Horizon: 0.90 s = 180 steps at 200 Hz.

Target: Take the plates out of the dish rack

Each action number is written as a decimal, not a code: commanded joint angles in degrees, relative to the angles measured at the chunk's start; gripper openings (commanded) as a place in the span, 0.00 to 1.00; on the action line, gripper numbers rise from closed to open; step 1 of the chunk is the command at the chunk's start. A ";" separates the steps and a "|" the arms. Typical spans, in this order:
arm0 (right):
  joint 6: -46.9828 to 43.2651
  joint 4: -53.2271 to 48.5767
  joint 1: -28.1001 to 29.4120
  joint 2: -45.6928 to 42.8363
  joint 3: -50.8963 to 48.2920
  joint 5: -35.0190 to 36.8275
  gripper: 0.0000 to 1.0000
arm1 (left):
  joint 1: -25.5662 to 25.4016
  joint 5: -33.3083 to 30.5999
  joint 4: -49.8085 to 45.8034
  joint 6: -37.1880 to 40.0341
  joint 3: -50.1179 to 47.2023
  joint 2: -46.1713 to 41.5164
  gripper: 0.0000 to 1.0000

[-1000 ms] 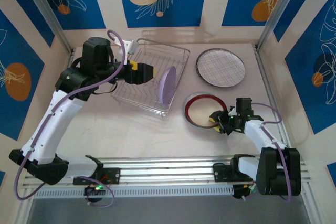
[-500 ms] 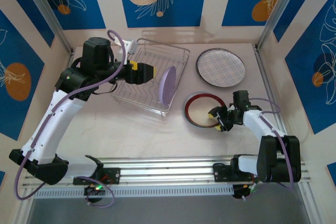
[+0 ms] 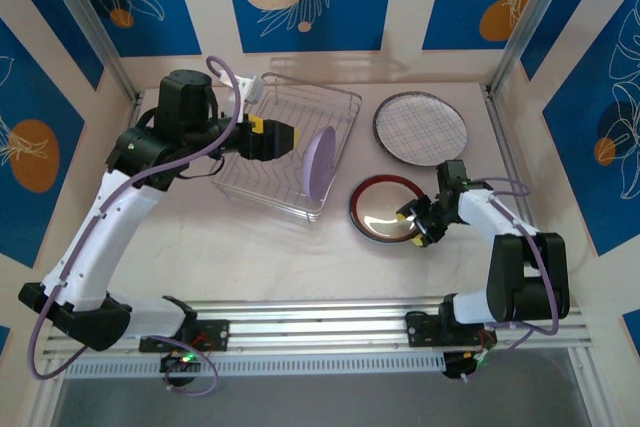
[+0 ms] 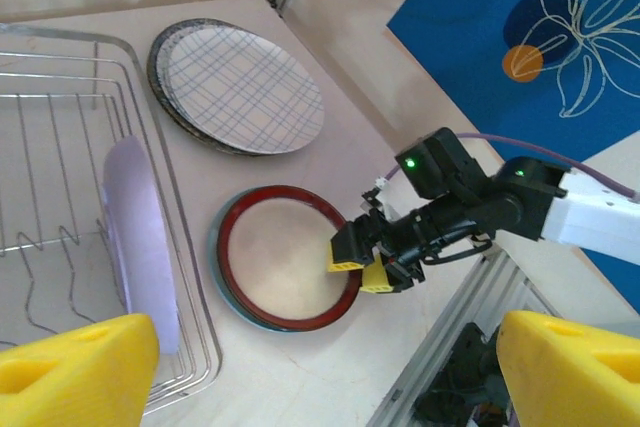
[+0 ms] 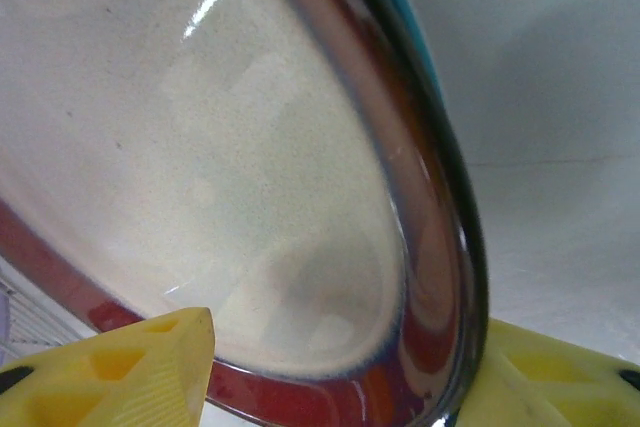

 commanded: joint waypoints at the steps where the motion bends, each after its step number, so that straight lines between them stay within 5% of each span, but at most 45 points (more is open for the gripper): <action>1: 1.24 -3.28 0.77 0.64 2.84 0.73 0.61 | -0.39 5.08 0.02 0.71 1.47 0.19 0.88; 121: 5.69 -14.39 3.02 0.19 10.56 9.31 0.76 | -0.43 6.11 -0.49 2.03 2.79 0.88 0.88; 180: 9.97 -20.63 4.59 -6.86 17.30 15.35 0.77 | -0.81 -0.31 -3.60 2.97 5.16 3.12 0.88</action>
